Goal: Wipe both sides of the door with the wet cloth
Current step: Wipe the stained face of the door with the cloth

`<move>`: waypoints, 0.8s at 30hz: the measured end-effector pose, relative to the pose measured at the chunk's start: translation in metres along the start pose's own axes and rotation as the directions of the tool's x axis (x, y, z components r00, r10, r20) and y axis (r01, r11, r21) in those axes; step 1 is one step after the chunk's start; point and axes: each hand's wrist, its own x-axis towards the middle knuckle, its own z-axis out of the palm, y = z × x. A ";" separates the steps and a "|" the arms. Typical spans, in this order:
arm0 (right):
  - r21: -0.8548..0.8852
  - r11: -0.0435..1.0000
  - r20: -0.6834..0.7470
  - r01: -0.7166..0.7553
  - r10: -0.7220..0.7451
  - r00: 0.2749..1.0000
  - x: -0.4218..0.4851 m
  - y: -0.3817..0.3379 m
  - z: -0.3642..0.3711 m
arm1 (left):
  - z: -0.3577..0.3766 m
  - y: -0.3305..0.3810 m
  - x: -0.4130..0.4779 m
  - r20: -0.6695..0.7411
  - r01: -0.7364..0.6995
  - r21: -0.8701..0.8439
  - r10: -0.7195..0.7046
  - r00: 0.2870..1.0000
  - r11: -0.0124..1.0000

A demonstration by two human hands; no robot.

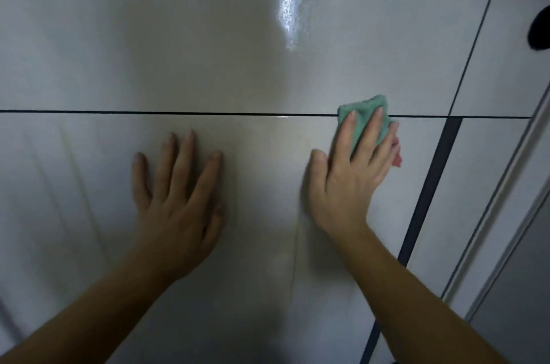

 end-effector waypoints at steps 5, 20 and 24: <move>-0.008 0.852 0.181 0.524 -0.514 0.838 -0.057 -0.024 0.014 | -0.003 -0.005 -0.002 0.005 -0.038 -0.052 0.038 0.999 0.998; -0.008 0.919 0.116 0.394 -0.391 0.913 -0.025 -0.110 0.022 | -0.014 -0.095 -0.049 -0.037 0.280 -0.117 -0.286 0.958 0.953; -0.014 0.870 0.160 0.493 -0.485 0.860 -0.054 -0.134 0.032 | -0.016 -0.100 -0.053 -0.077 0.259 -0.207 -0.280 0.957 0.943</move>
